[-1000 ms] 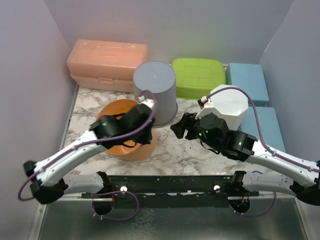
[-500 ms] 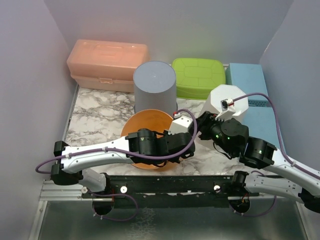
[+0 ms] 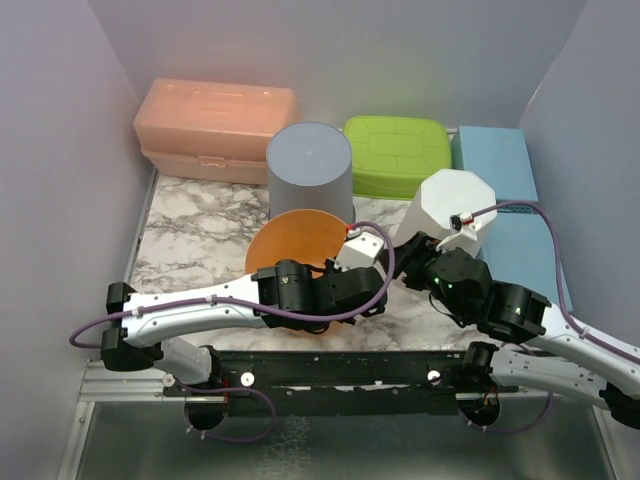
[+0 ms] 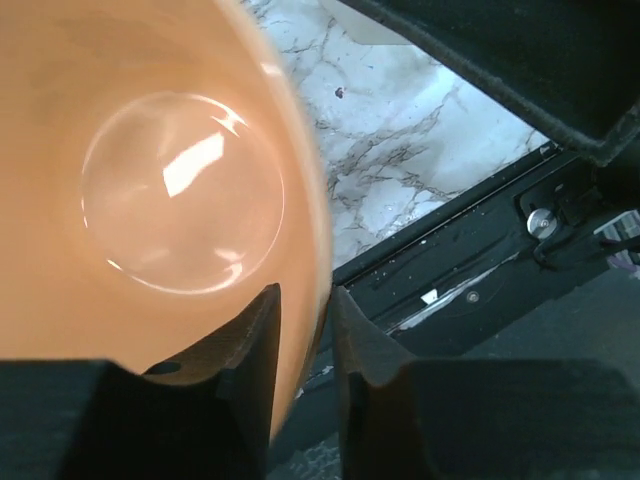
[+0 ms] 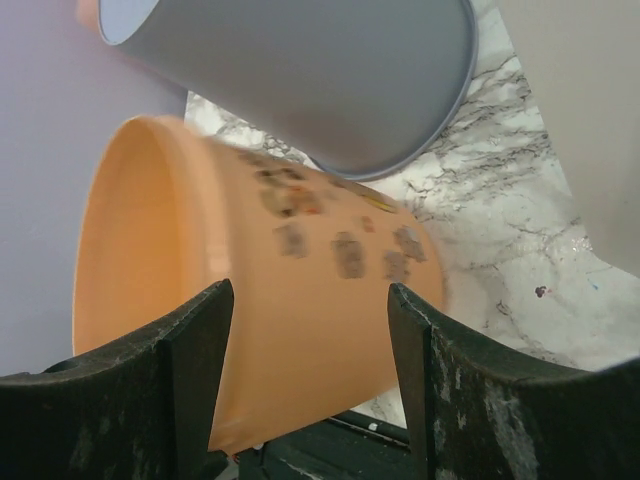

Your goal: Turn the large container upside down

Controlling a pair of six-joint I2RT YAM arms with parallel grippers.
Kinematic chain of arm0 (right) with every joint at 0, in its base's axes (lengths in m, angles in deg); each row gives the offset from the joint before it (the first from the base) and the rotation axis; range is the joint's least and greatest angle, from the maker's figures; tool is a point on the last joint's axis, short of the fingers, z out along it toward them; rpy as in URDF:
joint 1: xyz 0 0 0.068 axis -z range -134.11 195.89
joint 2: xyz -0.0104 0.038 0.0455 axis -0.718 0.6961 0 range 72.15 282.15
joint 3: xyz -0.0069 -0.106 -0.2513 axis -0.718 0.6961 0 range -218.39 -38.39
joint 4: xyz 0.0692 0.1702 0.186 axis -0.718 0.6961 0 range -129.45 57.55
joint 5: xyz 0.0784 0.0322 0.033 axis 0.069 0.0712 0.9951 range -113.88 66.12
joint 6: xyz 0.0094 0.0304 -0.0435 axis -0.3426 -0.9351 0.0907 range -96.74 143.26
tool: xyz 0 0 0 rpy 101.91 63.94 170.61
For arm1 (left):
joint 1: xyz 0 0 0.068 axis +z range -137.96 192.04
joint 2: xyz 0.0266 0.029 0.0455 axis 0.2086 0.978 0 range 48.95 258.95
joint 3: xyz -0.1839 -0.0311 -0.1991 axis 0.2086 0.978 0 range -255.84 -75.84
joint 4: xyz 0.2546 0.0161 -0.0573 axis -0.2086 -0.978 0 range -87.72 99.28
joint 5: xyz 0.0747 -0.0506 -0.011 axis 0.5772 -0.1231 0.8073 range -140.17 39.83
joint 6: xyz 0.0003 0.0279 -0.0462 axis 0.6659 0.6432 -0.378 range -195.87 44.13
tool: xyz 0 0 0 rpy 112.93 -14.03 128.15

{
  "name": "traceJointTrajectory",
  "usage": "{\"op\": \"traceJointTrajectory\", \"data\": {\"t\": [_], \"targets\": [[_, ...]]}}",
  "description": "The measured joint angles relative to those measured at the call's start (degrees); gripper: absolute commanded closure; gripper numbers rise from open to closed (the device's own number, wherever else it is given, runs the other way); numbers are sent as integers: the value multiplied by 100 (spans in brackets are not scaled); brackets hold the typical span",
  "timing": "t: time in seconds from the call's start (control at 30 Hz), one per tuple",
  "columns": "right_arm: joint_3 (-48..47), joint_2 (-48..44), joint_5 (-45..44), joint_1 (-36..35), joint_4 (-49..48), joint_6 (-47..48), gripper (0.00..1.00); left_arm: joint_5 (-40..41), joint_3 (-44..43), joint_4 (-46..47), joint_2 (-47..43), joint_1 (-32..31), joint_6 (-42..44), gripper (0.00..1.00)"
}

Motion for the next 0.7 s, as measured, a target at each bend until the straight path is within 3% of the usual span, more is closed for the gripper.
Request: {"op": "traceJointTrajectory", "data": {"t": [0.13, 0.4, 0.7], "targets": [[0, -39, -2, 0, -31, 61, 33, 15, -39, 107, 149, 2, 240, 45], [118, -144, -37, 0, -33, 37, 32, 229, -435, 269, 83, 2, 472, 26], [144, 44, 599, 0, -417, 48, 31, 1255, -361, 522, -1147, 44, 468, 18]]}}
